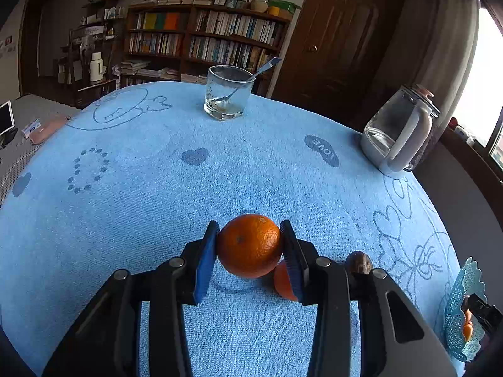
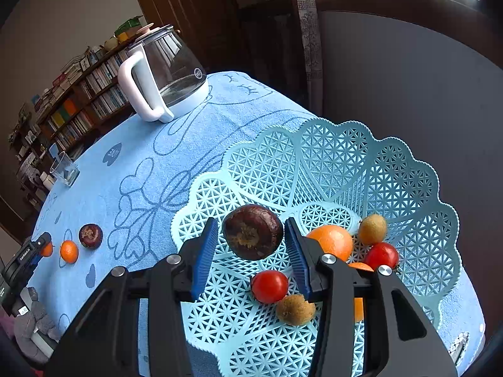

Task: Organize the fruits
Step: 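Carry the brown fruit into the blue basket and open the right tool, then carry the tangerine into the basket and open the left tool, then move both open tools back toward the remaining tangerine and brown fruit, then grasp the remaining tangerine with the left tool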

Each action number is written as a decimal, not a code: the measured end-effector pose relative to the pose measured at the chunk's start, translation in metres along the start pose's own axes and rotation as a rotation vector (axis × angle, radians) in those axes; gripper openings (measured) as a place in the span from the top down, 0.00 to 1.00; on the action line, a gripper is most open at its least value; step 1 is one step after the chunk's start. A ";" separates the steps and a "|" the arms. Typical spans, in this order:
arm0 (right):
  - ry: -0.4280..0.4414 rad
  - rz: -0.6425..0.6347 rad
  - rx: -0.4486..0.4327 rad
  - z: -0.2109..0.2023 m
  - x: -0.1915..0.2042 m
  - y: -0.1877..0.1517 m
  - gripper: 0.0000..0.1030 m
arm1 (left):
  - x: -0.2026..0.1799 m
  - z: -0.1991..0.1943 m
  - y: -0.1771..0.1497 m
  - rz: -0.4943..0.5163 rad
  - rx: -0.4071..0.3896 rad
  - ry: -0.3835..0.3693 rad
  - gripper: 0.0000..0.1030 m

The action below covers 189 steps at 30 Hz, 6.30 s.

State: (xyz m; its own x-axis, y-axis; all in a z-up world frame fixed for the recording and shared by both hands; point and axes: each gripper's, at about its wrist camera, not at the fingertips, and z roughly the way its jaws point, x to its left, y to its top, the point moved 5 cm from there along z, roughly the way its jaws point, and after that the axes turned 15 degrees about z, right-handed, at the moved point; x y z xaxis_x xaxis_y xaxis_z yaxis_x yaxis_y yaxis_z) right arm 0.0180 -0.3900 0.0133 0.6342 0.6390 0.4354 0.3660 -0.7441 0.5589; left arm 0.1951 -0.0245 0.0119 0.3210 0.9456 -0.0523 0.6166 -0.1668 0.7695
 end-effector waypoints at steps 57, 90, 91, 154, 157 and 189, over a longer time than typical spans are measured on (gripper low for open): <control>0.103 0.116 -0.124 -0.043 -0.085 0.030 0.46 | -0.296 -0.051 -0.031 0.465 0.015 -0.377 0.61; 0.124 0.142 -0.158 -0.052 -0.086 0.034 0.30 | -0.277 -0.045 -0.030 0.434 0.005 -0.288 0.11; 0.126 0.139 -0.157 -0.053 -0.085 0.033 0.30 | -0.275 -0.045 -0.030 0.431 0.004 -0.283 0.11; 0.229 -0.176 -0.067 -0.049 0.030 -0.055 0.18 | -0.077 -0.030 -0.030 0.165 0.043 0.062 0.11; 0.238 -0.183 -0.064 -0.050 0.035 -0.059 0.14 | -0.068 -0.027 -0.031 0.154 0.053 0.076 0.11; 0.301 -0.344 0.046 -0.028 0.103 -0.092 0.07 | -0.044 0.030 -0.023 0.158 0.153 0.033 0.34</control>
State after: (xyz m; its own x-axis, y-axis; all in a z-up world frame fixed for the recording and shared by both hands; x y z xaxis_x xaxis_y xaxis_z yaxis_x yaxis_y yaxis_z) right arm 0.0309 -0.2500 0.0268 0.2468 0.8737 0.4192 0.5550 -0.4820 0.6780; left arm 0.1882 -0.0706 -0.0222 0.4007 0.9123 0.0842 0.6627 -0.3520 0.6610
